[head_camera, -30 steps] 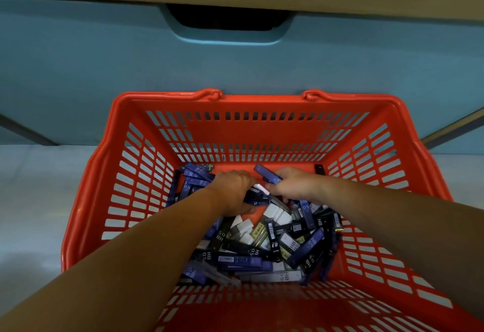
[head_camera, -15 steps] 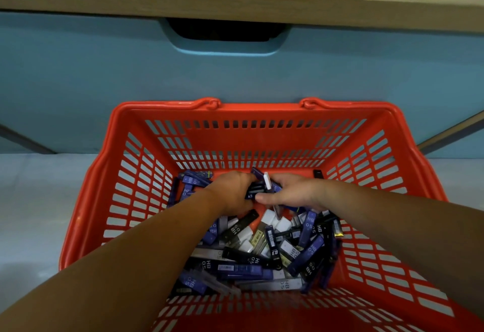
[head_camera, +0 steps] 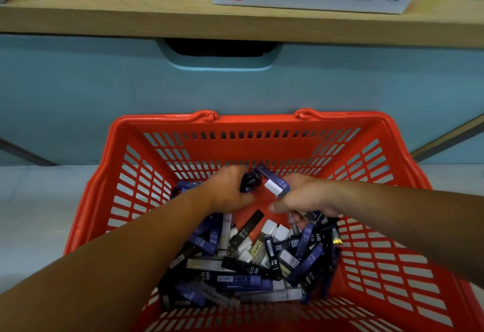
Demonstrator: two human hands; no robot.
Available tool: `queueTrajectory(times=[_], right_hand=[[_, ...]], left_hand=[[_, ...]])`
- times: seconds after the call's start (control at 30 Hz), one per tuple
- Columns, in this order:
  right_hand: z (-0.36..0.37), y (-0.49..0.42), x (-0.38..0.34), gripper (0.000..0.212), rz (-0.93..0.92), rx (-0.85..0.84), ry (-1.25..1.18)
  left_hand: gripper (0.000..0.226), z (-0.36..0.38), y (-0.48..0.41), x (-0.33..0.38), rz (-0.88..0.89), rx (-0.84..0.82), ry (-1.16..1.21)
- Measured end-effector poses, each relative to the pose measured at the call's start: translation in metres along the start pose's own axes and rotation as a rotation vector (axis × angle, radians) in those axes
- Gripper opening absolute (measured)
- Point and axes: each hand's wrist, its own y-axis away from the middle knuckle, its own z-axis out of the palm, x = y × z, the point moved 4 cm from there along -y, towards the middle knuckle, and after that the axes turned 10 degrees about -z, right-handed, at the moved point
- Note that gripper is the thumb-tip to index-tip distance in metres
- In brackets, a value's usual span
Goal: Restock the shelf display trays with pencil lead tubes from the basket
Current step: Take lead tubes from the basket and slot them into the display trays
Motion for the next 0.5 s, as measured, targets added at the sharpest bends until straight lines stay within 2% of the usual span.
queueTrajectory(times=[0.07, 0.13, 0.23, 0.4, 0.5], right_hand=[[-0.002, 0.007, -0.007, 0.032, -0.024, 0.038, -0.041], [-0.004, 0.017, -0.017, 0.024, -0.074, 0.059, -0.135], [-0.004, 0.033, -0.031, 0.037, -0.144, 0.057, -0.158], [-0.002, 0.055, -0.050, 0.042, -0.242, 0.025, -0.187], [-0.004, 0.069, -0.063, 0.039, -0.287, 0.067, -0.206]], left_hand=[[0.018, -0.012, 0.006, 0.008, -0.006, -0.003, 0.168], [0.017, -0.016, 0.012, 0.014, -0.042, -0.074, 0.335], [0.016, -0.013, 0.020, 0.018, -0.102, -0.155, 0.515], [0.010, -0.016, 0.032, 0.025, -0.088, -0.153, 0.507], [0.012, -0.022, 0.044, 0.035, -0.114, -0.199, 0.611]])
